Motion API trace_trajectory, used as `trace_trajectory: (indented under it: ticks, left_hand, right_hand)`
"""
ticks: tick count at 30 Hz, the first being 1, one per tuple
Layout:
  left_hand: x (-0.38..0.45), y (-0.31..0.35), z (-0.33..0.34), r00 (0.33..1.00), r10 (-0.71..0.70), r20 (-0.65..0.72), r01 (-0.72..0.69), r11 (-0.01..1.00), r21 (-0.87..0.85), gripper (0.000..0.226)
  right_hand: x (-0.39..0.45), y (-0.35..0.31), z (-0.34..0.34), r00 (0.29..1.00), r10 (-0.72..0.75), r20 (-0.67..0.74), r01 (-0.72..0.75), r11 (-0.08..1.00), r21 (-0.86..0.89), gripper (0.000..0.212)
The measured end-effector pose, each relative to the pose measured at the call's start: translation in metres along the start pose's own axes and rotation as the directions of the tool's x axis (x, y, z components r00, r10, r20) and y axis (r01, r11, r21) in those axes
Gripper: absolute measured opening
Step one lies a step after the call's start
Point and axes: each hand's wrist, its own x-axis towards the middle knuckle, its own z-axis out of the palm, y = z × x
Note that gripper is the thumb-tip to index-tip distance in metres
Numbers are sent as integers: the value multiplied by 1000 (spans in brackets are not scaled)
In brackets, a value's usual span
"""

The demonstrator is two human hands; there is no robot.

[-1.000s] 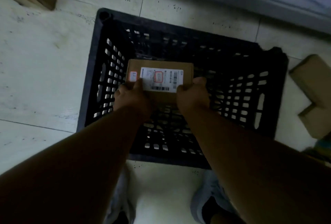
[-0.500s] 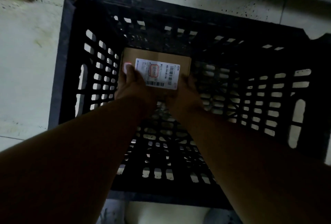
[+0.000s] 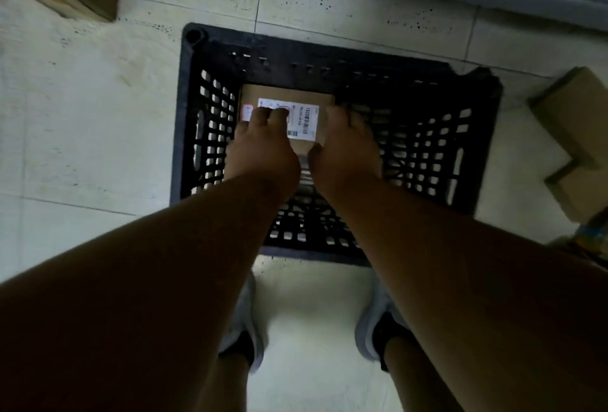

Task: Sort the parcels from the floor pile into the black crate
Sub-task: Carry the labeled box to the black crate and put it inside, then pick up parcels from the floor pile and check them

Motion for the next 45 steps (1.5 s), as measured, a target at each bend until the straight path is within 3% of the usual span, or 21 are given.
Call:
trace_trajectory:
  ticks: [5,13,17,21,25,28,32,36,45]
  left_hand:
    - [-76,64,-91,994,77,-76,-82,995,-56,42]
    - [-189,199,-254,988,111,-109,-123,986,-109,42]
    - [-235,262,-303,971,221,-87,-230,967,-111,45]
    - [-258,293,-316,940,340,-14,-340,938,-61,43]
    - [-269,321,-322,817,574,50,-574,819,-21,39]
    - [-275,335,-319,765,640,72,-637,768,-60,34]
    - [-302,355,-316,702,708,85,-697,706,-122,29]
    - [-327,362,-318,684,724,88,-718,690,-98,34]
    - [-344,384,-298,742,645,181,-636,763,-114,32]
  right_hand:
    - [-76,-10,-113,994,-35,-106,36,999,15,52]
    - [-210,-35,-315,992,-115,-45,111,991,-70,48]
    - [-261,-24,-384,994,-72,-84,65,995,-82,51]
    - [-291,-9,-418,988,10,-153,-9,1000,7,45]
    - [-319,10,-444,934,196,-300,-184,981,67,50]
    - [-344,22,-453,900,339,-274,-299,937,179,58]
    - [-375,33,-456,841,435,-323,-373,897,237,51]
    - [-399,36,-457,803,454,-386,-387,890,242,48]
    - [-408,77,-461,804,490,-337,-360,852,380,55]
